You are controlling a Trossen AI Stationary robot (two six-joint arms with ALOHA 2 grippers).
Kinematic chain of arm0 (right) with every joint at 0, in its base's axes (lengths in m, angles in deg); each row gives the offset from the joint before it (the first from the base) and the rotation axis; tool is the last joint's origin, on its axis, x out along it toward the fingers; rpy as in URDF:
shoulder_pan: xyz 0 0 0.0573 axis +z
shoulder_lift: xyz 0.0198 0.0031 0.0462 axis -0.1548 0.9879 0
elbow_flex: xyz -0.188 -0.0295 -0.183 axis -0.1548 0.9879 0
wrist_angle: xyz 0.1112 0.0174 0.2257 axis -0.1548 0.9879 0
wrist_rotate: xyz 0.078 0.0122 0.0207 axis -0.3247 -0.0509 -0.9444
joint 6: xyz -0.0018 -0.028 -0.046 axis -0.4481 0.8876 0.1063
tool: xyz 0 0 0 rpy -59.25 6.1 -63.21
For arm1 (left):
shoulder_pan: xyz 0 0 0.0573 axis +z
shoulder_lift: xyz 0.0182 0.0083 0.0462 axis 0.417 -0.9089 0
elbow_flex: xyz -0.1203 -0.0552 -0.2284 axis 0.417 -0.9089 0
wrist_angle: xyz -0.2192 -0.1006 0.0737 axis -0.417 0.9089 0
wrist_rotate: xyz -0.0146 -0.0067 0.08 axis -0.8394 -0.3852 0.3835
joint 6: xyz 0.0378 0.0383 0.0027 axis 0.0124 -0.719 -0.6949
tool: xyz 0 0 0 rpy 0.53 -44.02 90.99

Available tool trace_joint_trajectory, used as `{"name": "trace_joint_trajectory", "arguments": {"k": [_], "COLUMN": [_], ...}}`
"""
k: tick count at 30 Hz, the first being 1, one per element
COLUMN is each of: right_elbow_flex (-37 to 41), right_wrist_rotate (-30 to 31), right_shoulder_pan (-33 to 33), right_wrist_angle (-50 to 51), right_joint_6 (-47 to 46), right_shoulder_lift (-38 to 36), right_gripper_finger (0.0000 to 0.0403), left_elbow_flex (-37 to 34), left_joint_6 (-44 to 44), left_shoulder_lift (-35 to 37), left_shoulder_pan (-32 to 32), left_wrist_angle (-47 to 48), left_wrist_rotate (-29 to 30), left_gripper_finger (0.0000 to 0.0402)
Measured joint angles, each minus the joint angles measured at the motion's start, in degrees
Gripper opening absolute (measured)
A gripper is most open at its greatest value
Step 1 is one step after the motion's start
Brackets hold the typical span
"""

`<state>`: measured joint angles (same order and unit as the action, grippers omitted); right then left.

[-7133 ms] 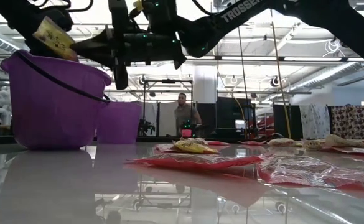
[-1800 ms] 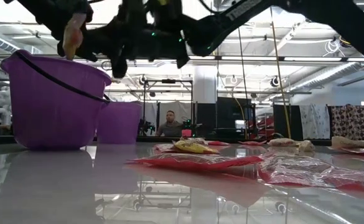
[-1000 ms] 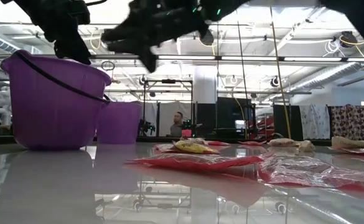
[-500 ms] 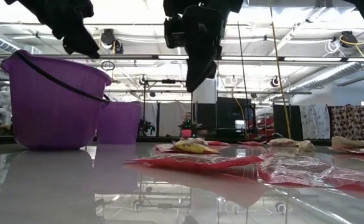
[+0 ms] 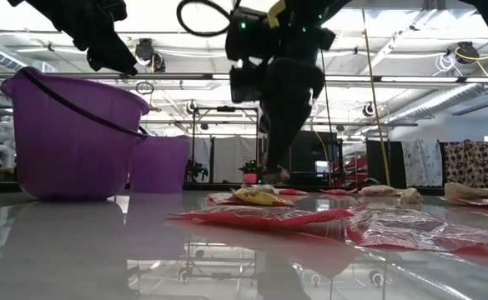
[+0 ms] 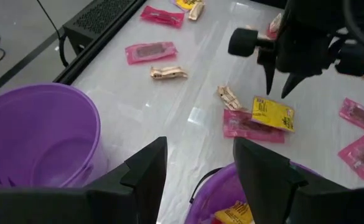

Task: Sort candy by brand, put in halloween buckets
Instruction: Put the yellow candy into the bottom purple bucket

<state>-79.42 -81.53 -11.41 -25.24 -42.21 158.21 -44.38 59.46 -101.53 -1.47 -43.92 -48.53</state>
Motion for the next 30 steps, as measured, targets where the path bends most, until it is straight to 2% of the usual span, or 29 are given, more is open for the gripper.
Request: {"name": "trace_joint_trajectory", "arguments": {"k": [3, 10, 16, 20, 27, 30], "right_elbow_flex": [0.96, 4.5, 11.91, 13.45, 13.47, 12.66], "right_wrist_rotate": [0.24, 2.66, 2.65, 2.64, 2.57, 2.77], "right_shoulder_pan": [-0.04, -0.04, -0.49, -0.85, -0.79, -0.84], "right_wrist_angle": [-3.81, -4.96, -14.49, -15.34, -13.67, -11.31], "right_joint_6": [0.13, 1.78, 3.02, 0.22, 1.32, 1.29], "right_shoulder_lift": [-0.06, -0.11, -0.26, -0.46, -0.85, -1.76], "right_gripper_finger": [0.0144, 0.0224, 0.0239, 0.0198, 0.002, 0.0013], "left_elbow_flex": [0.0, 0.0, 0.0, -0.01, -0.02, -0.02], "left_joint_6": [0.05, 3.03, 4.53, 4.58, 4.61, 4.61], "left_shoulder_lift": [-0.5, -2.8, -5.2, -6.47, -8.06, -8.32], "left_shoulder_pan": [0.0, 0.0, 0.0, 0.0, 0.0, 0.0], "left_wrist_angle": [-0.52, -3.16, -3.74, -4.02, -4.08, -4.14], "left_wrist_rotate": [0.13, 0.31, 0.31, 0.31, 0.33, 0.33], "left_gripper_finger": [0.0191, 0.0191, 0.0191, 0.0191, 0.0191, 0.0191]}}
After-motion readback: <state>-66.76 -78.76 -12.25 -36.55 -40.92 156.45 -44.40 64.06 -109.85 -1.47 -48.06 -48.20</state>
